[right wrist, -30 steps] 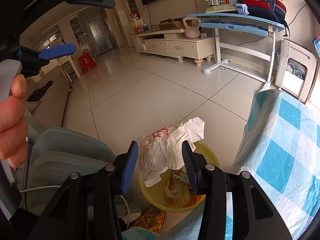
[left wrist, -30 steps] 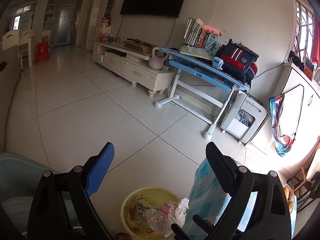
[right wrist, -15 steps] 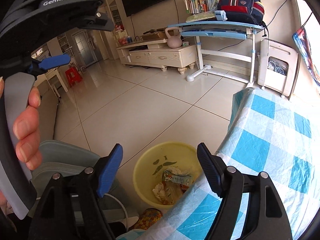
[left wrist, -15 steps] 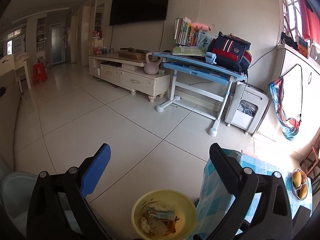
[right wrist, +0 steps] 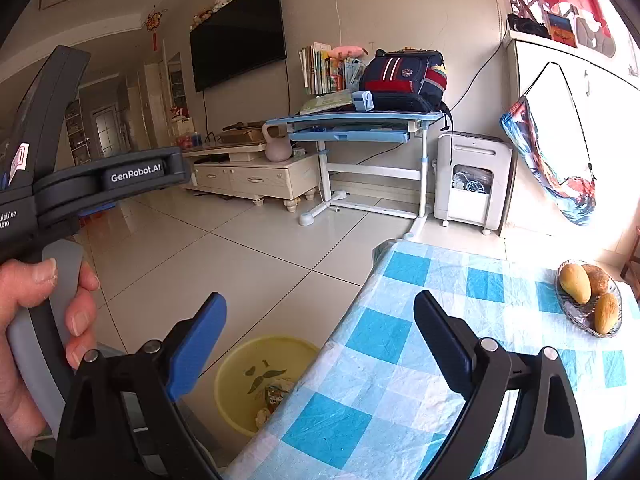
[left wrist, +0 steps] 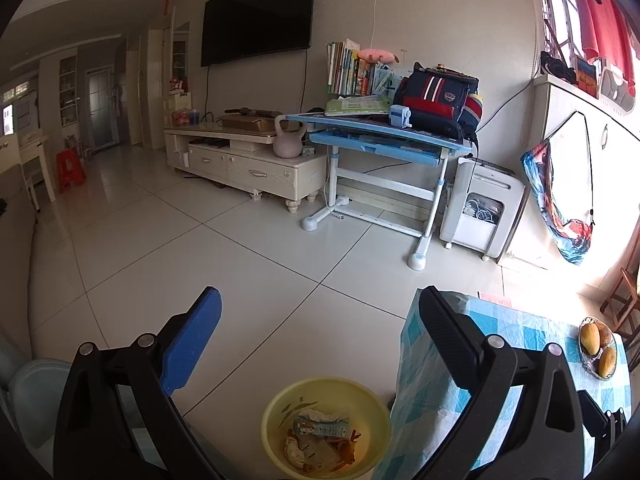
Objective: Collect trash
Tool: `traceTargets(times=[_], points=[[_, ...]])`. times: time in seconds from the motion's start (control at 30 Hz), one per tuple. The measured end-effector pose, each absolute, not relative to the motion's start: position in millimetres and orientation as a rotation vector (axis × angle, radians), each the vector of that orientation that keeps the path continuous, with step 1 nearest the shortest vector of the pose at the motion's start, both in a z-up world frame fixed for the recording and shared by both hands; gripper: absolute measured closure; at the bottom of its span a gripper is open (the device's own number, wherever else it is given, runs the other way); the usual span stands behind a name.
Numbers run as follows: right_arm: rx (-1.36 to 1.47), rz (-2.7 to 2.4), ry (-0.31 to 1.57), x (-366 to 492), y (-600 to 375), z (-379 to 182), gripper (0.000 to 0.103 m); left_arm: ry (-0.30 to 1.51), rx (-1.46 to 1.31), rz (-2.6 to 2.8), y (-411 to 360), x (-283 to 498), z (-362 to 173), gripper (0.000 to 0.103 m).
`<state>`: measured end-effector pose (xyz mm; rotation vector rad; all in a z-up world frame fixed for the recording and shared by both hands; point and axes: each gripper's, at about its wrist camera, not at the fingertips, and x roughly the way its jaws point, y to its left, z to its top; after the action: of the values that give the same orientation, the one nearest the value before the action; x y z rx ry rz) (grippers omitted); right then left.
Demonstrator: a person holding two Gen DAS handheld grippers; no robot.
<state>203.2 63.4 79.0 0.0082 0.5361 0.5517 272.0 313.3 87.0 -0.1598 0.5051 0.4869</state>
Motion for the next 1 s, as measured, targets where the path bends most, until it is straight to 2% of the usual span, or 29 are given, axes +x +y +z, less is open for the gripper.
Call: traceTargets(times=[1.0], points=[[0.063, 0.282, 0.438, 128.0, -73.3, 113.7, 0.009, 0.46, -0.016, 0.219, 137.1, 208.8, 109.8, 0.007]])
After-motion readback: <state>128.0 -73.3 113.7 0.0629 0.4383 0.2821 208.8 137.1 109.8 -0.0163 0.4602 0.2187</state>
